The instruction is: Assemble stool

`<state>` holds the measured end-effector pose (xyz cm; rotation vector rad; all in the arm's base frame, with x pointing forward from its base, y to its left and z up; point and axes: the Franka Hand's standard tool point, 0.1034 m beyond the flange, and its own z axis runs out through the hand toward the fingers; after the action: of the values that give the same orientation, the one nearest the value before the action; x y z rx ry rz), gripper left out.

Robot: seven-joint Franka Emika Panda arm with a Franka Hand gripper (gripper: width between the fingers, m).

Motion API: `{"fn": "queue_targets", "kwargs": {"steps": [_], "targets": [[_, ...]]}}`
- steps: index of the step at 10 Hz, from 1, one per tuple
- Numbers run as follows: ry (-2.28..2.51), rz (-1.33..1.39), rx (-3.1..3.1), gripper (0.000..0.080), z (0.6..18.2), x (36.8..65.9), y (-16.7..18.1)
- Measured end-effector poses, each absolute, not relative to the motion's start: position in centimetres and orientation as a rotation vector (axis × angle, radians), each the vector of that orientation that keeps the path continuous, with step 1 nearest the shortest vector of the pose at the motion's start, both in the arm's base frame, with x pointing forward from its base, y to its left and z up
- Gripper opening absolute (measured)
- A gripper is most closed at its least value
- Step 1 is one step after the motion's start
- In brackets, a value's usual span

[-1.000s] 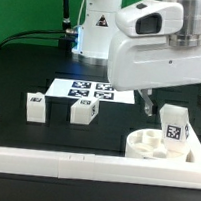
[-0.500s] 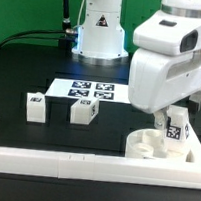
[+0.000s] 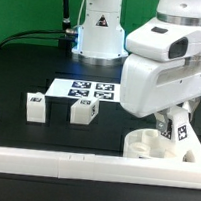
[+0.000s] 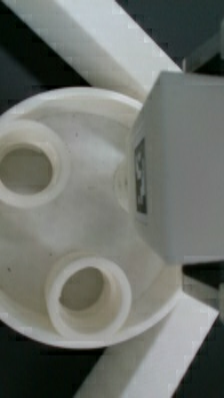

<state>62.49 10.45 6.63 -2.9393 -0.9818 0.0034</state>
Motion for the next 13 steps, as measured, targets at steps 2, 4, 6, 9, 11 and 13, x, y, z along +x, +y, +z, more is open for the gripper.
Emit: {"fn": "queue_targets", "kwargs": {"steps": [2,4,6,9,11,13], "targets": [[-0.764,0.008,-3.003,0.0335,6.6,62.5,10.5],[-0.259,0.018,-3.088,0.0335,6.6,62.4,11.3],[0.310,0.021,-3.065,0.0335,6.6,62.6,11.4],[0.868,0.043,-2.922,0.0337,6.7,62.7,11.5],[1.079,0.057,-2.848,0.0337,6.7,62.7,11.6],[1.260,0.071,-2.767,0.0337,6.7,62.7,11.7]]}}
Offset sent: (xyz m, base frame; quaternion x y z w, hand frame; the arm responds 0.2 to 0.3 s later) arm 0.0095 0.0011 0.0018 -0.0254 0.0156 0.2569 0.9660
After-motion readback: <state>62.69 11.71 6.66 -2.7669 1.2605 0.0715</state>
